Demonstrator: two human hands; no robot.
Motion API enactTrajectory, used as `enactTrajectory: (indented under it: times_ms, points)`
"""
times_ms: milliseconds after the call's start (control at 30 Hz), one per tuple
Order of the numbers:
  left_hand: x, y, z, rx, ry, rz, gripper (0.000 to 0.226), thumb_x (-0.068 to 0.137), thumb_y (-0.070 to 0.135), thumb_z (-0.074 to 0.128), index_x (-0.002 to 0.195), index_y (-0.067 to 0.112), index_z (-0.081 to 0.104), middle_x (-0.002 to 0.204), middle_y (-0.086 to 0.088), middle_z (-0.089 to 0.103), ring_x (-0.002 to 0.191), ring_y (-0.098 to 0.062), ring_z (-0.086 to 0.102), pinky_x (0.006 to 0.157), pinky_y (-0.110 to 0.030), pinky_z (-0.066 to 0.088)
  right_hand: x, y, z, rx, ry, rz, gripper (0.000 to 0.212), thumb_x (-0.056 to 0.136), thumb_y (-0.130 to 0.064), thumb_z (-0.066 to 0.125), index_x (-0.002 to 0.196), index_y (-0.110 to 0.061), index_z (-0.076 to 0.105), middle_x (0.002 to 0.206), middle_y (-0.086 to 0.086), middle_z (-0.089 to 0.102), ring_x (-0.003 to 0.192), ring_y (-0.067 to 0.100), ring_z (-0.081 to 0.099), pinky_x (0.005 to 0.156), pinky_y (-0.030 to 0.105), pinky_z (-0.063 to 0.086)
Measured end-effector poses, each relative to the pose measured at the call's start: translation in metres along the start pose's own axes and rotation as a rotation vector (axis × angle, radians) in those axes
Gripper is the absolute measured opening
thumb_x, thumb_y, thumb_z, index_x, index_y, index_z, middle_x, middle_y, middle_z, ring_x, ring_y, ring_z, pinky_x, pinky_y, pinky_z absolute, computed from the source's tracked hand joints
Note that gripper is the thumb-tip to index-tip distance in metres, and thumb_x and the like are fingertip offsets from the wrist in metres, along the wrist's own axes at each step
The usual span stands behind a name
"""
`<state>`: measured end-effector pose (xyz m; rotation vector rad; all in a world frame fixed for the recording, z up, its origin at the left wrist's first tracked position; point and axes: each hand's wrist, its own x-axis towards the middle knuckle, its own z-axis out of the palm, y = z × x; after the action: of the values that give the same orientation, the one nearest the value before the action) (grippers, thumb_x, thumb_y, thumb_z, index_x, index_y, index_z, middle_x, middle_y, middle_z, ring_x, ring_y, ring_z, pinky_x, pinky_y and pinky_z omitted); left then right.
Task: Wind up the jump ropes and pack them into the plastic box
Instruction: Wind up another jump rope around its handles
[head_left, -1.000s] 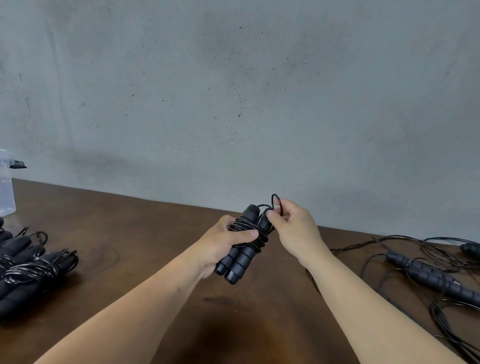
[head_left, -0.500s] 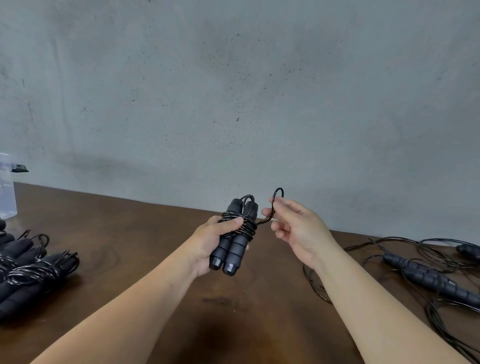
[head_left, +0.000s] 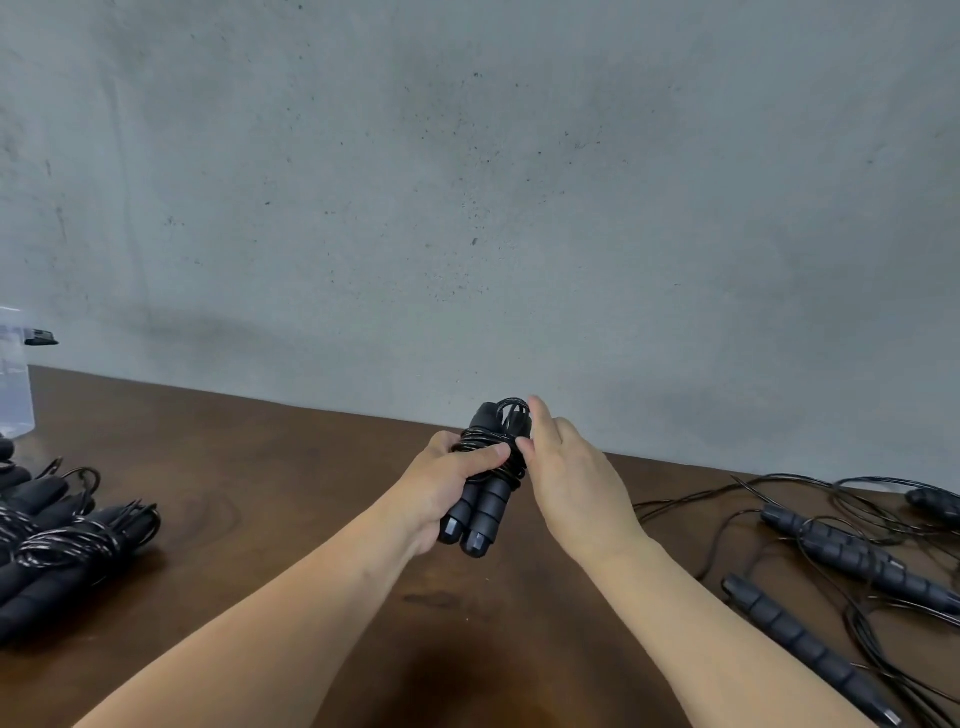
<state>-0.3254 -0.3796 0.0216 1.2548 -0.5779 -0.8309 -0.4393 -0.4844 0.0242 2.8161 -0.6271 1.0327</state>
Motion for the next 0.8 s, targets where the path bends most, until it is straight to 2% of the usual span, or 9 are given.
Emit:
enactTrajectory:
  times_ms: [200,300,400,467,600,733,800]
  points:
    - [-0.003,-0.004,-0.002,0.014,0.018,-0.007,0.049,0.083,0.022,0.076,0.12,0.009,0.048,0.104,-0.02,0.07,0.077,-0.028,0.07,0.062,-0.037,0.057,0.001,0.002,-0.005,-0.051,-0.161,-0.041,0.046,0.107,-0.034,0.027,0.149,-0.017,0.023,0.114,0.004,0.054,0.086,0.025,0.058,0.065,0.031,0.042]
    - [-0.003,-0.004,0.001,-0.018,0.012,0.0,0.048,0.083,0.023,0.076,0.119,0.01,0.048,0.107,-0.02,0.07,0.077,-0.027,0.07,0.063,-0.037,0.057,-0.002,0.001,-0.004,-0.093,-0.142,0.027,0.032,0.105,-0.02,0.032,0.137,-0.014,0.036,0.105,0.004,0.053,0.071,0.021,0.046,0.06,0.029,0.032]
    - [-0.002,-0.004,0.003,-0.042,0.008,0.003,0.048,0.083,0.023,0.076,0.119,0.01,0.048,0.107,-0.02,0.07,0.077,-0.027,0.071,0.064,-0.038,0.058,-0.003,-0.002,-0.005,-0.095,-0.163,0.12,0.03,0.098,-0.006,0.036,0.126,-0.014,0.042,0.108,0.005,0.052,0.075,0.025,0.047,0.063,0.028,0.029]
    - [-0.001,-0.005,0.004,-0.041,0.019,0.012,0.048,0.082,0.022,0.077,0.119,0.01,0.048,0.109,-0.02,0.069,0.077,-0.027,0.071,0.063,-0.037,0.058,-0.002,-0.004,-0.006,-0.088,-0.161,0.149,0.03,0.098,-0.004,0.035,0.125,-0.014,0.044,0.107,0.004,0.05,0.079,0.027,0.05,0.065,0.028,0.029]
    - [-0.002,-0.005,0.007,-0.005,0.045,0.043,0.046,0.083,0.022,0.076,0.118,0.012,0.048,0.106,-0.015,0.068,0.077,-0.023,0.07,0.06,-0.034,0.058,0.002,-0.006,-0.008,-0.096,-0.146,0.173,0.023,0.097,-0.004,0.035,0.114,-0.013,0.048,0.092,0.0,0.038,0.072,0.023,0.041,0.062,0.028,0.03]
    - [-0.001,-0.006,0.008,0.075,0.062,0.091,0.047,0.083,0.022,0.077,0.119,0.014,0.047,0.106,-0.012,0.067,0.079,-0.022,0.07,0.062,-0.034,0.058,0.004,-0.009,-0.012,-0.139,-0.169,0.197,0.023,0.094,-0.001,0.036,0.111,-0.011,0.049,0.098,0.005,0.05,0.073,0.024,0.04,0.056,0.028,0.028]
    - [0.0,-0.009,0.008,0.142,0.086,0.133,0.048,0.082,0.022,0.078,0.118,0.016,0.046,0.105,-0.011,0.067,0.079,-0.022,0.069,0.065,-0.036,0.06,0.003,-0.011,-0.014,-0.169,-0.178,0.193,0.024,0.094,-0.001,0.038,0.112,-0.011,0.048,0.105,0.007,0.054,0.074,0.024,0.043,0.06,0.027,0.031]
